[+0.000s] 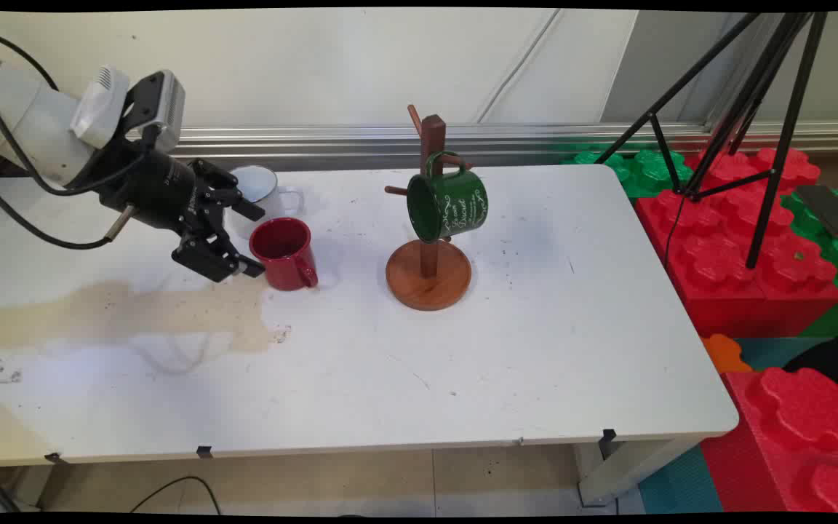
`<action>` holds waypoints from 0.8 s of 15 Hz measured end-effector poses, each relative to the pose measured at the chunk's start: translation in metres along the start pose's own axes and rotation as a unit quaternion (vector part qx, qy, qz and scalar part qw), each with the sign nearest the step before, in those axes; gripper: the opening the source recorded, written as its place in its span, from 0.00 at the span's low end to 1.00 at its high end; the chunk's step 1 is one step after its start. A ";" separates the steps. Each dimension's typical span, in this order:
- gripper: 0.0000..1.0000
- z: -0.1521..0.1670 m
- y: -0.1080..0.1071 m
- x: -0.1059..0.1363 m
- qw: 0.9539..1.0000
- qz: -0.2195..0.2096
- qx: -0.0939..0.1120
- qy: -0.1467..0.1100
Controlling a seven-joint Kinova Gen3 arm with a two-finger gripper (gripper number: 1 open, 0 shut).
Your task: Pick up the green mug from the rack
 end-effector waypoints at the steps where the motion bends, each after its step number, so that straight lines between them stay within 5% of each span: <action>1: 1.00 -0.001 0.000 0.001 1.000 0.000 0.000 0.003; 7: 1.00 -0.009 0.004 0.017 0.999 -0.008 -0.001 0.035; 12: 1.00 -0.017 0.014 0.053 0.995 -0.045 -0.001 0.088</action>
